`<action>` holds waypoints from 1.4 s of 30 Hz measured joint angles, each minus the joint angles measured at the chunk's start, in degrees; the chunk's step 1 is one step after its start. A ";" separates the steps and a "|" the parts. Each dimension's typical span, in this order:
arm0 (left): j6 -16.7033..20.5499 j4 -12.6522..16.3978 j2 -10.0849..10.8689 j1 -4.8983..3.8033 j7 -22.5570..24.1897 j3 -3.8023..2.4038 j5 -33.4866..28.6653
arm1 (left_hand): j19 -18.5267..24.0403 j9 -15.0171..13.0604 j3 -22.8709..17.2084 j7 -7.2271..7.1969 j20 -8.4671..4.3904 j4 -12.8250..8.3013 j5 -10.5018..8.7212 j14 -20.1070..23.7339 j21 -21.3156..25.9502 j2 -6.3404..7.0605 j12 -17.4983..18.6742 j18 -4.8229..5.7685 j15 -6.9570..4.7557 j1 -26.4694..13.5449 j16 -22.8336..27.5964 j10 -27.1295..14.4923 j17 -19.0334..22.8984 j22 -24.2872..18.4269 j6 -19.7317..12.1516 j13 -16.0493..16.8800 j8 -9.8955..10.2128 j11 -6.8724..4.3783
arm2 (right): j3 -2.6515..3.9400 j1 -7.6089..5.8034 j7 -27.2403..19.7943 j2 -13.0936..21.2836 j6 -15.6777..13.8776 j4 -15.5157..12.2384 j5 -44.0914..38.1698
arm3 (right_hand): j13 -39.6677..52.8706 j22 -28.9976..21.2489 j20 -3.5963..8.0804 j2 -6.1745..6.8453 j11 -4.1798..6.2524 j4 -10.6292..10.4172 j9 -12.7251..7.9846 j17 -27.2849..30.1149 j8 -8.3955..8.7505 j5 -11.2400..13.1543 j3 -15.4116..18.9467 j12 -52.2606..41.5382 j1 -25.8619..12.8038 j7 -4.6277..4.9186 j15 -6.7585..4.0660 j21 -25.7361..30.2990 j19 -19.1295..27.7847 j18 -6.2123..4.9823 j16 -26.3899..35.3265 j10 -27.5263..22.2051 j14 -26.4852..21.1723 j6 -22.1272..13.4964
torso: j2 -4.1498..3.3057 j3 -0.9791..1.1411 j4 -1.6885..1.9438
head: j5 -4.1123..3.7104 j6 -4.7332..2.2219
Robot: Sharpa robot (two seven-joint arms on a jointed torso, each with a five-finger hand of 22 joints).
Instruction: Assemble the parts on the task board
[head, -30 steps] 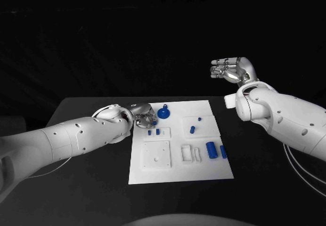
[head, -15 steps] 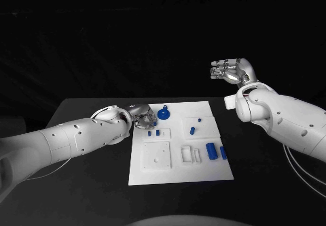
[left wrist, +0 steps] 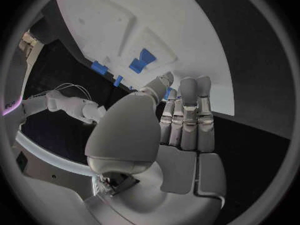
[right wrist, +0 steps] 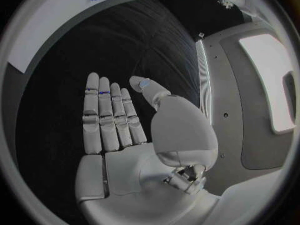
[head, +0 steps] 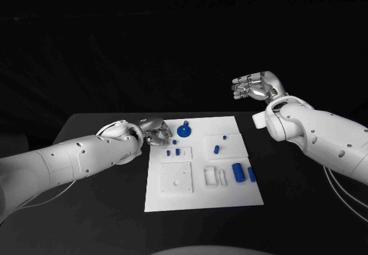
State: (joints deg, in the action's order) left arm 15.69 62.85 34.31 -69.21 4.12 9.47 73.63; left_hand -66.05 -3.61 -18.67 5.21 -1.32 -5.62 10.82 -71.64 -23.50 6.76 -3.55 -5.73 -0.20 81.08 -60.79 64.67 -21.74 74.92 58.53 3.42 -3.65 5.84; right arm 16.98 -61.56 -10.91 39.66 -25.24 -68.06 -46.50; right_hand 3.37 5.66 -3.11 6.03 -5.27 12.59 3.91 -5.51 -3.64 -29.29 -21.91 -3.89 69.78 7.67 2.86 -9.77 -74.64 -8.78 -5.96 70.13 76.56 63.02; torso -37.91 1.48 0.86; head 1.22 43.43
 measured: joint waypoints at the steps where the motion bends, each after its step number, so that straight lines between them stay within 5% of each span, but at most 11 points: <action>1: 0.03 0.07 0.25 0.00 0.00 -0.30 -0.14 | 0.00 0.00 -0.08 0.11 0.00 -0.08 0.00 0.00 0.00 0.00 0.00 0.00 0.00 0.00 0.00 0.01 0.03 0.00 0.11 0.00 0.00 -0.01 | 0.00 0.00 0.24 0.01 0.96 0.17 -1.03 | 0.04 0.54 0.86 -0.23 0.47 0.17 0.08 -0.65 0.00 0.00 0.97 0.00 0.23 -0.34 -0.75 -1.13 -1.70 -0.08 -0.66 0.88 1.94 0.51 | 0.01 0.01 0.00 | -0.02 -0.04; 7: 0.09 0.58 2.19 -0.69 0.00 -1.70 -1.95 | 0.16 0.00 -0.92 1.03 0.10 -0.92 0.26 0.35 0.00 0.00 0.00 0.00 -0.01 0.00 1.04 1.26 0.45 0.00 1.45 0.00 0.00 -0.63 | 0.00 0.01 1.91 0.09 7.35 1.08 -8.71 | 0.09 5.85 5.98 -1.06 2.48 1.53 0.06 -11.61 0.00 0.00 5.57 0.26 1.10 -1.57 -4.57 -9.98 -9.01 0.52 -9.10 4.69 7.50 2.52 | 0.02 0.02 -0.01 | -0.07 -0.09; 13: 0.14 1.07 3.69 -2.15 0.12 -2.42 -6.32 | 1.49 0.00 -1.39 1.55 -0.22 -1.39 0.66 0.62 0.40 0.00 0.00 0.10 -0.01 0.00 5.58 2.18 2.21 -0.01 1.98 -0.04 0.00 -0.73 | 0.00 0.05 4.01 0.17 12.06 0.99 -17.36 | 0.14 16.93 7.10 -1.24 2.64 3.59 0.06 -35.42 0.00 1.18 3.97 0.26 -0.28 -1.58 -5.60 -22.74 -9.30 1.46 -25.18 4.85 7.35 2.52 | 0.02 0.02 -0.02 | -0.18 -0.06; 16: 0.36 1.57 4.23 -2.56 0.45 -2.66 -10.28 | 2.07 0.00 -1.41 1.92 -0.43 -1.41 0.63 0.73 1.42 -0.07 0.00 0.40 -0.11 -0.07 8.49 2.63 3.17 -0.01 2.55 -0.04 0.00 -0.94 | -0.08 0.14 5.39 0.19 13.49 0.48 -21.95 | 0.20 21.47 7.40 -1.22 2.81 3.45 0.06 -40.38 0.00 2.24 3.22 0.26 -0.29 -1.58 -5.60 -27.23 -8.34 1.69 -29.05 4.38 7.34 2.51 | 0.00 0.02 -0.01 | -0.27 -0.10; 20: 1.06 2.67 4.82 -2.96 1.39 -2.98 -17.94 | 2.50 0.00 0.50 1.74 -0.01 0.50 -3.15 0.51 4.84 -1.08 0.00 0.39 -0.31 -1.53 12.46 4.64 4.42 -1.51 2.78 -0.04 0.00 -1.34 | -0.60 0.32 7.45 0.14 14.58 -0.38 -28.14 | 0.20 24.40 7.18 -0.70 2.41 3.29 0.06 -42.37 0.00 4.09 3.06 0.25 -0.82 -1.57 -5.60 -29.76 -7.73 1.26 -30.66 3.37 7.34 2.51 | -0.03 -0.02 -0.01 | -0.42 -0.25; 23: 1.84 3.70 5.20 -3.11 2.61 -3.13 -25.52 | 3.24 -0.01 2.16 1.74 0.54 1.67 -4.22 1.48 8.98 -1.29 0.00 0.35 0.26 -1.74 18.67 4.64 6.74 -4.91 2.78 -0.04 0.00 -1.34 | -1.21 0.66 9.15 0.00 15.07 -0.95 -32.76 | 0.20 25.82 6.80 -0.31 2.17 3.22 0.06 -42.98 0.00 5.85 2.67 0.25 -1.19 -1.57 -5.60 -30.82 -7.31 0.85 -31.04 2.27 7.34 2.51 | -0.04 -0.04 -0.01 | -0.57 -0.31; 28: 2.93 5.32 5.74 -3.19 4.86 -3.26 -35.98 | 4.47 -0.01 5.06 2.05 1.80 2.92 -4.22 0.87 17.60 -1.52 0.00 1.30 1.60 -1.97 35.17 4.85 12.34 -13.04 3.09 -0.04 0.00 -1.13 | -1.92 1.18 11.35 -0.21 15.36 -1.41 -38.33 | 0.19 27.08 6.67 -0.01 2.04 3.22 0.06 -43.28 0.00 8.09 2.67 0.24 -1.48 -1.86 -5.41 -31.26 -7.03 0.45 -31.22 1.44 7.15 2.21 | -0.04 -0.03 0.05 | -1.01 -0.36; 29: 3.16 5.80 5.93 -3.20 5.46 -3.28 -38.39 | 4.96 -0.01 5.46 2.05 2.29 3.17 -4.22 0.68 19.18 -1.52 0.00 2.20 2.21 -1.97 39.40 4.77 13.47 -15.11 3.09 -0.03 0.00 -1.05 | -2.11 1.29 11.92 -0.26 15.40 -1.53 -39.66 | 0.19 27.35 6.67 -0.01 1.99 3.04 0.06 -43.35 0.00 8.49 2.50 0.24 -1.48 -1.88 -5.41 -31.27 -7.03 0.42 -31.39 1.32 7.15 2.19 | -0.05 -0.03 0.08 | -1.11 -0.36; 33: 3.73 7.17 6.50 -3.22 7.13 -3.31 -44.52 | 6.26 -0.01 6.07 2.05 3.36 3.15 -3.78 -1.50 19.75 -1.98 0.00 2.21 3.11 -1.51 49.05 4.42 14.99 -21.38 3.09 -0.03 0.00 -0.70 | -2.72 1.64 13.53 -0.35 15.65 -1.96 -43.38 | 0.19 28.62 6.67 0.59 1.99 2.85 0.06 -43.66 0.00 8.66 2.31 0.24 -1.49 -1.88 -5.41 -31.60 -7.03 0.38 -31.49 1.33 7.15 2.19 | -0.07 -0.03 0.12 | -1.29 -0.37; 42: 4.39 8.82 6.98 -3.24 9.36 -3.35 -50.67 | 5.52 -0.01 7.42 2.05 3.26 3.08 -3.78 -4.44 19.75 -1.98 0.00 2.21 3.18 -1.51 56.39 4.21 13.27 -29.51 3.09 -0.03 0.00 -0.49 | -3.51 2.46 16.01 -0.16 16.85 -2.99 -48.30 | 0.19 32.94 6.67 1.45 1.99 1.94 0.06 -44.20 0.00 8.66 2.20 0.23 -1.69 -1.88 -5.41 -33.27 -7.03 0.34 -32.41 1.33 7.15 2.19 | -0.07 -0.05 0.07 | -1.25 -0.27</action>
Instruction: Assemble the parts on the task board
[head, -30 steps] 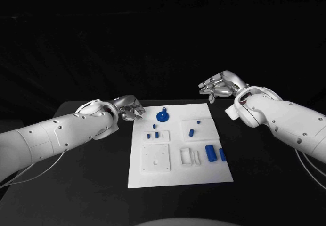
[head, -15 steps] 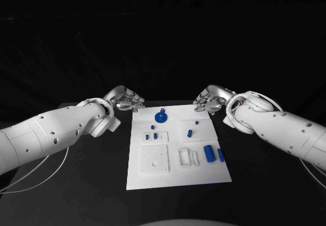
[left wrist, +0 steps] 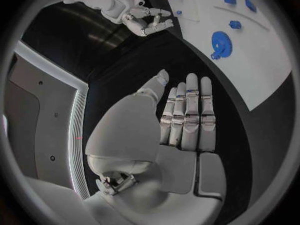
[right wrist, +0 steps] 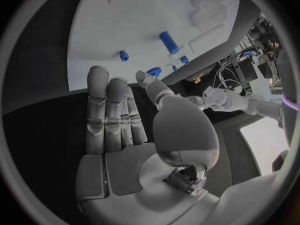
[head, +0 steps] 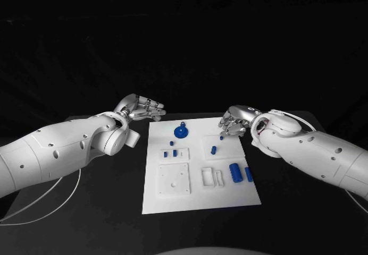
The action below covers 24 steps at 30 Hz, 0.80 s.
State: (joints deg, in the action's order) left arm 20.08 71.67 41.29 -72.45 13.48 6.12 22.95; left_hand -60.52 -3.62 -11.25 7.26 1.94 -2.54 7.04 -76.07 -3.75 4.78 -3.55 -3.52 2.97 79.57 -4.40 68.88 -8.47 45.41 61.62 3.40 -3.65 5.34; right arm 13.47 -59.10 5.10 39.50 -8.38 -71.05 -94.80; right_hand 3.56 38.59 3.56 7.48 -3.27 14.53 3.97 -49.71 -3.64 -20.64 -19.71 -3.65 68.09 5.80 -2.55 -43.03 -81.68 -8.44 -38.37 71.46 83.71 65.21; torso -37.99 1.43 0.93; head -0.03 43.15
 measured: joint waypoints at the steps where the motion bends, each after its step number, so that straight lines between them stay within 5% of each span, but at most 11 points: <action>1: 0.07 0.07 0.03 0.00 0.22 0.00 -0.40 | 0.00 0.00 0.00 0.00 0.00 0.00 0.00 0.00 0.00 0.00 0.00 0.00 0.00 0.00 0.00 0.00 -0.04 -0.23 0.00 0.00 0.00 0.00 | -0.07 0.12 0.24 0.01 0.12 -0.07 -0.41 | 0.00 0.29 0.00 0.00 0.00 0.00 0.00 0.00 0.00 0.00 0.00 0.00 0.00 0.00 0.00 0.00 0.00 0.00 0.00 0.00 0.00 0.00 | 0.00 0.00 -0.03 | 0.02 0.00; 14: 0.68 0.33 0.19 -0.02 1.78 -0.03 -3.03 | -0.73 0.00 1.02 0.00 0.30 -0.23 0.00 0.24 0.00 -0.22 0.00 -0.01 0.23 0.23 0.41 -0.41 -0.89 -7.56 0.00 0.00 0.00 0.40 | -1.19 0.88 1.69 -0.38 0.36 0.09 -3.27 | -0.01 4.05 0.00 0.23 0.00 -0.53 0.00 -0.04 0.00 1.12 -1.86 0.00 0.23 0.00 0.00 0.46 0.00 -0.03 -0.91 0.00 0.00 0.00 | 0.00 0.06 -0.04 | 0.16 0.01; 24: 0.83 0.38 0.20 -0.02 2.30 -0.03 -3.82 | -0.93 0.00 1.01 0.00 0.51 -0.24 0.00 0.23 0.00 -0.22 0.00 -0.01 0.23 0.23 0.41 -0.41 -0.89 -9.15 0.00 0.00 0.00 0.40 | -1.67 1.12 2.14 -0.92 0.25 0.61 -4.44 | -0.01 7.15 -0.07 0.45 0.33 -0.25 0.06 0.07 0.00 3.30 -6.01 0.00 0.00 0.02 0.00 0.09 -0.54 -0.03 -1.36 0.76 0.01 0.82 | 0.01 0.07 -0.05 | 0.25 0.05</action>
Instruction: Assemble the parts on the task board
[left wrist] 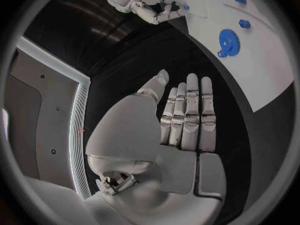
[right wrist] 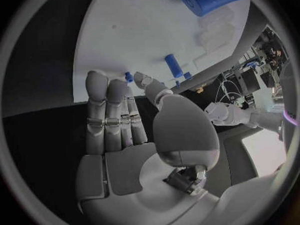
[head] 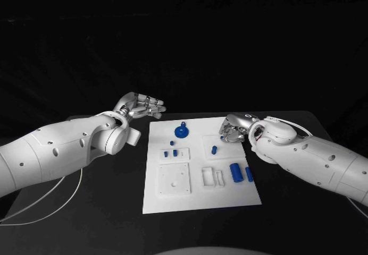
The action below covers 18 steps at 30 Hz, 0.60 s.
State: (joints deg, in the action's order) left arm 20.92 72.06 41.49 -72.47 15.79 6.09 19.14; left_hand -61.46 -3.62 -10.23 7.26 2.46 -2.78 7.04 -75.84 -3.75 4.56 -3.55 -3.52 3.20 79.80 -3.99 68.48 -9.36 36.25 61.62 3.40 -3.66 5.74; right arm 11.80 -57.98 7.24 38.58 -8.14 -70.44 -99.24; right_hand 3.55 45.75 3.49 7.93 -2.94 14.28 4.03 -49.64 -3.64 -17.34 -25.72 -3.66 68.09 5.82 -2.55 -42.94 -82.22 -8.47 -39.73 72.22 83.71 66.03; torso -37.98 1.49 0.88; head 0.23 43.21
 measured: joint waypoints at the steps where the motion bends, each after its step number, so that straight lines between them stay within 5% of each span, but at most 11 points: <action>1: 0.00 0.01 0.00 0.00 0.03 0.00 -0.04 | 0.00 0.00 0.00 0.00 0.00 0.00 0.00 0.00 0.00 0.00 0.00 0.00 0.00 0.00 0.00 0.00 0.00 0.00 0.00 0.00 0.00 0.00 | -0.05 0.02 0.03 -0.06 -0.01 0.06 -0.08 | 0.00 0.27 0.00 0.00 0.08 0.02 0.00 0.00 0.00 0.03 -0.45 0.00 0.00 0.00 0.00 0.00 0.00 0.00 -0.08 0.08 0.00 0.00 | 0.00 0.00 -0.01 | 0.03 0.00; 18: 0.00 0.05 0.00 0.00 0.22 0.00 -0.52 | 0.01 0.00 -0.01 0.00 0.00 0.00 0.00 0.20 0.00 0.03 0.00 0.00 0.20 0.03 0.00 -0.21 0.01 -0.52 0.00 0.00 0.00 0.20 | -1.14 0.12 0.56 -0.82 -0.95 0.75 -0.99 | 0.13 4.21 0.30 -0.15 1.12 -1.07 0.20 0.06 0.18 2.47 -5.45 0.00 0.46 -0.68 -0.08 -0.09 -0.52 0.07 -0.75 2.96 -0.06 3.14 | -0.01 -0.03 0.01 | 0.30 0.34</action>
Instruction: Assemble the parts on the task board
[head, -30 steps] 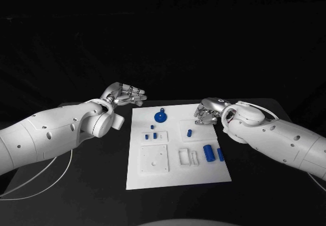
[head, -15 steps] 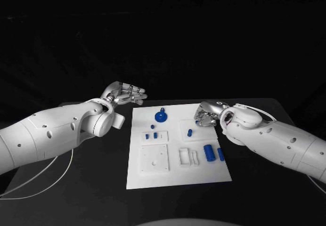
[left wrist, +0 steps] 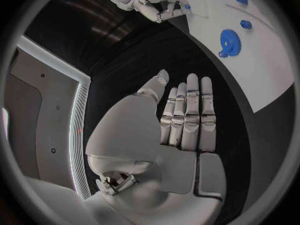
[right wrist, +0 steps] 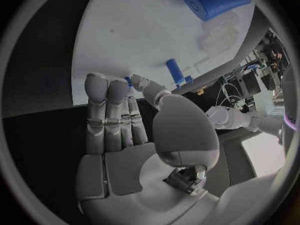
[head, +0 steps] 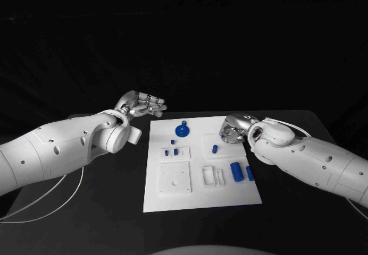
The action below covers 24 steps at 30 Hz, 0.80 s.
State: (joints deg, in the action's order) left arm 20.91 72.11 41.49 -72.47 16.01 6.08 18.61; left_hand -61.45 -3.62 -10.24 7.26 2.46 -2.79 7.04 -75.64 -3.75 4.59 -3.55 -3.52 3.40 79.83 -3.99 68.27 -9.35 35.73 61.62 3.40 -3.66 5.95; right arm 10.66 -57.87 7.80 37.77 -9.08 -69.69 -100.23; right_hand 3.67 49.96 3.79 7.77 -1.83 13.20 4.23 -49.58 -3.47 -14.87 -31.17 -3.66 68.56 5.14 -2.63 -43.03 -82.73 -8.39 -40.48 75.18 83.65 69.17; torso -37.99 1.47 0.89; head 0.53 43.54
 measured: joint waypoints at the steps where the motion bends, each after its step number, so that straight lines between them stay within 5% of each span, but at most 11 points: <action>1: 0.00 -0.01 0.00 0.00 -0.01 0.00 -0.01 | 0.00 0.00 0.00 0.00 0.00 0.00 0.00 0.00 0.00 0.00 0.00 0.00 0.00 0.00 0.00 0.00 0.00 -0.07 0.00 0.00 0.00 0.00 | -0.04 -0.01 0.04 -0.03 -0.07 0.04 -0.03 | 0.01 0.22 0.10 0.00 0.00 -0.10 0.00 0.04 0.01 0.00 -0.13 0.00 0.00 -0.13 -0.14 0.01 -0.10 0.02 0.00 0.00 -0.14 0.13 | 0.00 0.00 0.00 | 0.01 0.01; 11: -0.05 -0.09 0.00 -0.01 -0.12 0.00 -0.18 | 0.00 0.00 0.00 0.00 0.00 0.00 0.00 0.20 0.00 0.00 0.00 0.00 0.20 0.00 0.00 -0.20 0.01 -0.56 0.00 0.00 0.00 -0.21 | -0.64 -0.14 0.91 -0.64 -0.95 0.59 -0.74 | 0.01 1.84 0.50 -0.16 0.50 -0.39 0.19 0.04 0.04 1.78 -2.46 0.00 0.16 -0.45 -0.35 0.43 -0.51 0.48 -0.23 1.53 -0.33 1.48 | 0.01 -0.01 0.01 | 0.01 0.10; 24: -0.13 -0.30 -0.03 -0.02 -0.17 -0.01 -0.31 | 0.01 0.00 0.17 0.00 0.00 -0.17 0.00 0.20 0.00 0.00 0.00 0.00 0.20 0.00 0.00 -0.20 0.01 -0.84 0.00 0.00 0.00 -0.21 | -1.57 -0.13 3.15 -1.09 -2.99 0.26 -3.05 | 0.13 4.44 1.23 -0.31 1.02 0.86 1.21 0.16 -0.10 0.44 -6.73 0.27 0.31 -0.96 -1.03 0.62 -0.79 1.82 -0.23 4.11 -0.26 3.82 | 0.04 -0.01 -0.03 | -0.22 0.25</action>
State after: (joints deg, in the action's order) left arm 20.78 71.81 41.46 -72.49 15.84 6.08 18.30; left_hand -61.44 -3.62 -10.07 7.26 2.46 -2.96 7.04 -75.44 -3.75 4.59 -3.55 -3.53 3.60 79.83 -3.99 68.07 -9.34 34.89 61.62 3.41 -3.65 5.74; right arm 9.09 -57.99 10.95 36.68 -12.07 -69.43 -103.28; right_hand 3.80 54.39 5.02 7.47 -0.81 14.07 5.44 -49.42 -3.56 -14.43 -37.90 -3.39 68.86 4.18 -3.66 -42.41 -83.52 -6.57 -40.72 79.29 83.39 72.99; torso -37.95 1.46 0.86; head 0.31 43.80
